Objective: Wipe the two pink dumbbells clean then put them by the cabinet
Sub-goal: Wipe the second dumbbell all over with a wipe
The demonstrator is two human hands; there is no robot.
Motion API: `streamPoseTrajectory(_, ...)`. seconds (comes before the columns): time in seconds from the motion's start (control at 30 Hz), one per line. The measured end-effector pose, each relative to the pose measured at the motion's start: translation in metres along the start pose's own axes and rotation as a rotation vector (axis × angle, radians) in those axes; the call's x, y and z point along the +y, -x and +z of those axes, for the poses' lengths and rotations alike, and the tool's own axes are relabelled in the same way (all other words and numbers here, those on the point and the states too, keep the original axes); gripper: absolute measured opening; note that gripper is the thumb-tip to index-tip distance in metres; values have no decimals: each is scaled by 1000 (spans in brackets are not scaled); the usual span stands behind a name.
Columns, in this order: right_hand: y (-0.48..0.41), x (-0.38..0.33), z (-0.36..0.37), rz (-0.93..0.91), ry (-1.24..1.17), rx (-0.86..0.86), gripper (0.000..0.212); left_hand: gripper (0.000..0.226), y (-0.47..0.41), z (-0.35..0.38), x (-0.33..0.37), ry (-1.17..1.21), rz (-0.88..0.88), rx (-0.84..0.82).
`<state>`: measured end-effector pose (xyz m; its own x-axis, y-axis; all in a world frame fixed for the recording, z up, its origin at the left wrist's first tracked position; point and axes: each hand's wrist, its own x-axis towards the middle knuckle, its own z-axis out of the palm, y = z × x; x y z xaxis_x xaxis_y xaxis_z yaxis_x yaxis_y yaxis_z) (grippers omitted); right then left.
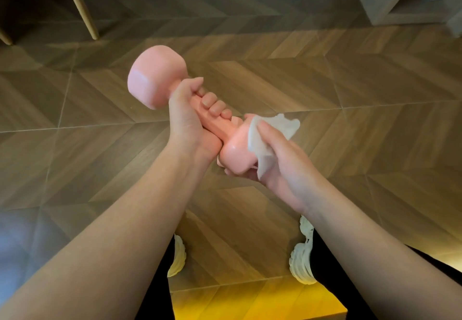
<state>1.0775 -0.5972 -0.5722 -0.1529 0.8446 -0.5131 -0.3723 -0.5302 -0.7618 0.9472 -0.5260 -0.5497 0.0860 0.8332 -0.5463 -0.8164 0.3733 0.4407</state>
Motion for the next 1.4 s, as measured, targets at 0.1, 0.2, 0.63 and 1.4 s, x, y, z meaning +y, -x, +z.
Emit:
streamPoseTrajectory(0.1, 3, 0, -5, -32, 74, -105, 58, 32, 0, -1, 0, 19, -9, 7)
streamPoseTrajectory(0.2, 3, 0, 3, -52, 151, -9, 58, 31, 1, -1, -4, 2, -2, 21)
streamPoseTrajectory(0.63, 11, -6, -5, -13, 153, -62, 62, 31, 4, 0, -10, 9, -33, -2)
streamPoseTrajectory(1.4, 7, -4, -1, 184, -207, -194, 67, 30, 9, 2, -7, -84, 48, -197)
